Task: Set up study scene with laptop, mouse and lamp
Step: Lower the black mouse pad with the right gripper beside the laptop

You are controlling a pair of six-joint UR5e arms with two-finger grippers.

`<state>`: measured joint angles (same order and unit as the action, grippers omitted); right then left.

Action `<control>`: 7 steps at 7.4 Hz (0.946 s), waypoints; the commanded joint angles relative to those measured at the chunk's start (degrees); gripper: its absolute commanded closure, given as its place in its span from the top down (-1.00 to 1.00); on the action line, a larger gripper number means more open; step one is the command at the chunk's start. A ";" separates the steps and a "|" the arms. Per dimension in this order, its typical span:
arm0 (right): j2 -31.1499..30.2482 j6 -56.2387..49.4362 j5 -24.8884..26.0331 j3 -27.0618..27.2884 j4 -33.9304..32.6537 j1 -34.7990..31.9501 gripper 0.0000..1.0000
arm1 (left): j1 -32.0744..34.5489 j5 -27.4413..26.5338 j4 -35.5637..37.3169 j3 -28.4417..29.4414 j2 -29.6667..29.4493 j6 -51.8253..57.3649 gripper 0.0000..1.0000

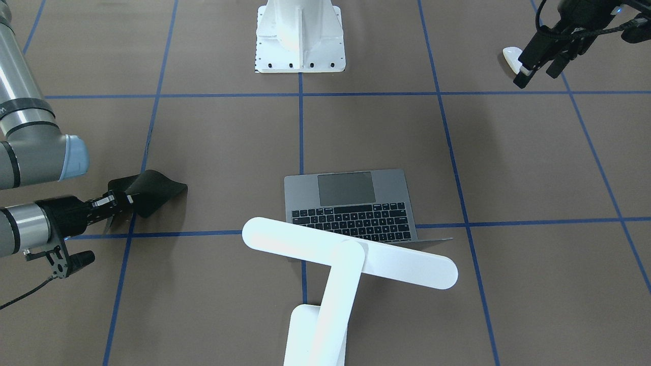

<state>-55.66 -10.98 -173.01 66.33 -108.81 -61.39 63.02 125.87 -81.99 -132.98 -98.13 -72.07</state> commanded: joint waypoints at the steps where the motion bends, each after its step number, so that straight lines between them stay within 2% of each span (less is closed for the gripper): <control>1: 5.97 0.70 -0.75 -5.12 0.53 1.18 -1.00 | 0.17 -0.01 -0.01 0.00 0.05 0.00 1.00; 3: 9.77 1.13 -1.62 -8.48 0.45 3.02 -1.00 | 0.26 -0.01 -0.01 -0.08 -0.04 0.00 1.00; 4: 10.48 2.01 -4.06 -9.62 0.45 4.42 -1.00 | 0.26 -0.01 -0.01 -0.43 -0.04 0.00 1.00; 7: 12.93 2.02 -4.09 -11.21 0.45 7.68 -1.00 | 0.44 -0.01 0.08 -1.05 0.05 0.00 1.00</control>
<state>-44.11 -9.01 -176.99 56.23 -108.37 -54.72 63.38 125.86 -81.93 -133.85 -98.13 -72.07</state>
